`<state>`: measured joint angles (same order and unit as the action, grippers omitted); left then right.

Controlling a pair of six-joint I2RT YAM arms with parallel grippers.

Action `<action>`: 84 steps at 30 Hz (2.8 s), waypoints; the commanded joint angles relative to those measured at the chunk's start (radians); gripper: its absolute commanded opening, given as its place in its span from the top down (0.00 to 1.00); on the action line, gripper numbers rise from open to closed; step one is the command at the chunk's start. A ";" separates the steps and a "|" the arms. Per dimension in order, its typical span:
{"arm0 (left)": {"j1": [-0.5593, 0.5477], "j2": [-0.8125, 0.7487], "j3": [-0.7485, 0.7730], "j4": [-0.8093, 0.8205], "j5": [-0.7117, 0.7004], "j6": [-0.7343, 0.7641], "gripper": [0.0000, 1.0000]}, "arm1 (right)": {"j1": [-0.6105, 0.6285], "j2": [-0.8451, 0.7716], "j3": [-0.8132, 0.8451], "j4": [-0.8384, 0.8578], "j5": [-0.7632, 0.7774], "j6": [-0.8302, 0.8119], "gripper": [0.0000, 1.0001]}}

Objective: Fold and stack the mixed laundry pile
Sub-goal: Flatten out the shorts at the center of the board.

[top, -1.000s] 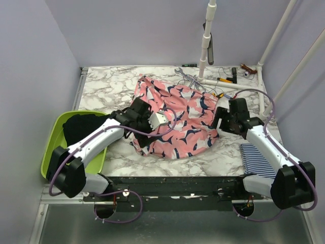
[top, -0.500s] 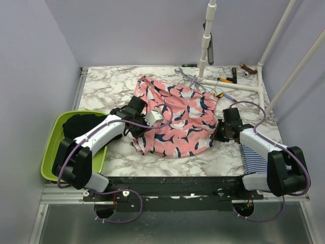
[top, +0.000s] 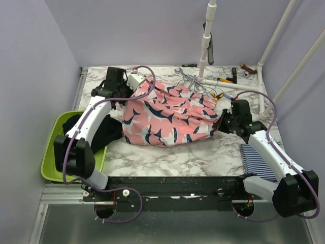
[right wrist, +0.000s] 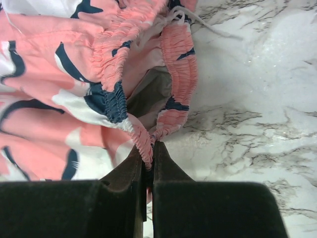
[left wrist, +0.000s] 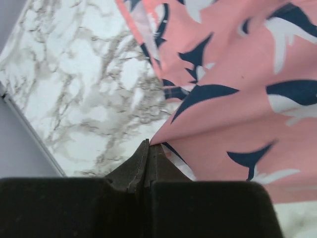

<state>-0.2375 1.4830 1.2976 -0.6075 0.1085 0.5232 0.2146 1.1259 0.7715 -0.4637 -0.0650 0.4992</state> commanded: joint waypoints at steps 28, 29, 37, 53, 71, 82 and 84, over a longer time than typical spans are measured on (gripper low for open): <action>-0.245 -0.316 -0.492 0.053 0.136 0.283 0.20 | -0.011 0.266 0.131 0.145 -0.056 -0.034 0.99; -0.251 -0.312 -0.524 0.079 0.123 0.289 0.18 | -0.011 0.264 0.131 0.145 -0.055 -0.036 0.99; -0.283 -0.153 -0.589 0.306 -0.001 0.287 0.14 | -0.011 0.244 0.114 0.145 -0.055 -0.037 1.00; -0.209 -0.314 -0.439 -0.018 0.132 0.317 1.00 | -0.012 0.161 0.114 0.054 0.019 -0.083 1.00; -0.014 0.152 0.024 -0.060 0.072 0.297 0.63 | -0.019 0.354 0.236 0.051 0.088 -0.152 1.00; -0.019 -0.064 -0.191 -0.024 0.202 0.316 0.41 | -0.021 0.384 0.226 0.066 0.079 -0.148 0.99; -0.025 -0.085 -0.250 -0.052 0.220 0.342 0.43 | -0.021 0.386 0.230 0.066 0.073 -0.148 1.00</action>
<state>-0.2432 1.4944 1.1507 -0.5869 0.2039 0.8055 0.2008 1.4963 0.9806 -0.4053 -0.0116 0.3645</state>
